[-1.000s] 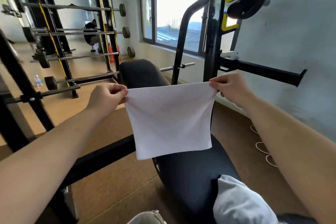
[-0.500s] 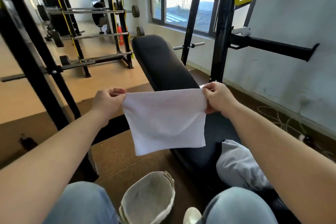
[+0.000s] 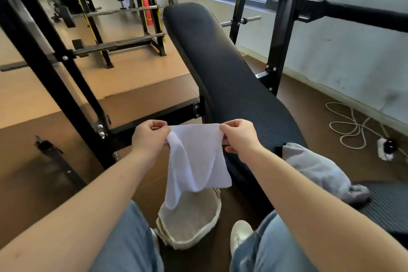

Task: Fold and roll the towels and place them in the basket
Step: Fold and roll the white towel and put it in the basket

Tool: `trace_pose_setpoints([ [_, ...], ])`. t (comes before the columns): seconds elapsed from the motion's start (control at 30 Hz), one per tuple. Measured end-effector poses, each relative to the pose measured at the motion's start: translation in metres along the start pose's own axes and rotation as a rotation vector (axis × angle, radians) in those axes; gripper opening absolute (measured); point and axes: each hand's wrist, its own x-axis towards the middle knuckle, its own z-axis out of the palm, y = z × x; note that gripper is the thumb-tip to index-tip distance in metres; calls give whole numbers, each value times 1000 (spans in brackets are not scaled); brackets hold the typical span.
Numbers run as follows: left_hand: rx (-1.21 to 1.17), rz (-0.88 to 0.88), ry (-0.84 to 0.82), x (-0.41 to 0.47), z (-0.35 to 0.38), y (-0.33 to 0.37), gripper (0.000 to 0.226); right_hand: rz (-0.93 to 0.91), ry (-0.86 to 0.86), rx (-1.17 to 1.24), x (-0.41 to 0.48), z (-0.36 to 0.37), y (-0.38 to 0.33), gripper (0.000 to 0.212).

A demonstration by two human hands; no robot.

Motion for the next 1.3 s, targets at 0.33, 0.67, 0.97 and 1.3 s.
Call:
trace_pose_setpoints([
  [0.33, 37, 14, -135, -13, 57, -30, 9, -260, -77, -95, -10, 43, 22, 3],
  [0.67, -85, -75, -152, -3, 69, -45, 12, -408, -77, -283, -2, 40, 40, 20],
  [0.97, -150, -101, -190, 1, 75, -51, 15, -560, -78, -482, 8, 41, 50, 13],
  [1.3, 231, 23, -126, 31, 64, -61, 29, -481, -73, -471, 15, 37, 45, 21],
])
